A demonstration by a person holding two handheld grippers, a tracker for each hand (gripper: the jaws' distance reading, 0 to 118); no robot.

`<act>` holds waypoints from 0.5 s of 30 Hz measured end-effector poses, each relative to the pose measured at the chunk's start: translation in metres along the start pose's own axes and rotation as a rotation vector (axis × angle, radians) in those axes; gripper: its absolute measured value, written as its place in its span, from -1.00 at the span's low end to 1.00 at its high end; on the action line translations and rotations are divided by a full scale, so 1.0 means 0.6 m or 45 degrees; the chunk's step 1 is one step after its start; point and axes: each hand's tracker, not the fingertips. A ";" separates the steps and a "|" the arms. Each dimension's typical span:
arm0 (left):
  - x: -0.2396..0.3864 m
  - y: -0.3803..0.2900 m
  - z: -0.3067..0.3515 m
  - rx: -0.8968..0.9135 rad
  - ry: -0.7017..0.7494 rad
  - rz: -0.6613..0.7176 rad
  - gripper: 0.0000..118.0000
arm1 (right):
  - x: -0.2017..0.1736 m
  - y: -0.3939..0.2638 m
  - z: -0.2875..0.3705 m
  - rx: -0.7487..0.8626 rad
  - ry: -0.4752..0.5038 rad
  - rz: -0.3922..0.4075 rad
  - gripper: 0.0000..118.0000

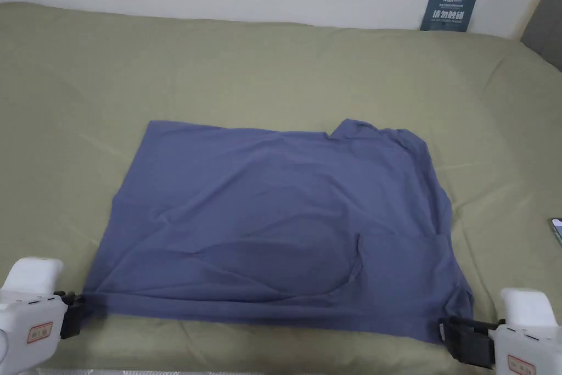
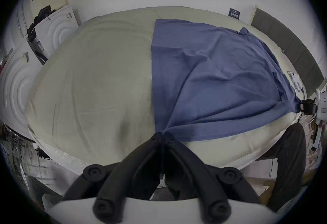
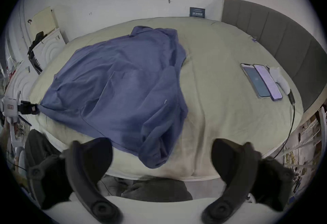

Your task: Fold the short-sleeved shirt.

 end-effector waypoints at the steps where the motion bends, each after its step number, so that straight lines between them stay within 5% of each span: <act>1: 0.000 0.000 0.000 -0.001 0.000 -0.002 -0.94 | -0.003 0.001 -0.009 -0.010 -0.002 -0.006 -0.15; 2: 0.000 0.001 0.000 -0.002 0.001 -0.002 -0.94 | -0.001 -0.001 -0.014 -0.024 -0.001 -0.012 -0.29; 3: -0.002 0.003 -0.004 -0.004 0.001 -0.002 -0.94 | 0.004 -0.003 -0.017 -0.032 0.006 -0.018 -0.78; 4: -0.002 0.004 -0.004 -0.006 -0.002 0.000 -0.94 | 0.007 -0.006 -0.017 -0.031 0.012 -0.033 -0.90; 15: -0.018 0.128 0.010 0.093 -0.045 -0.006 -0.94 | 0.014 0.155 0.018 0.157 0.042 -0.023 -0.93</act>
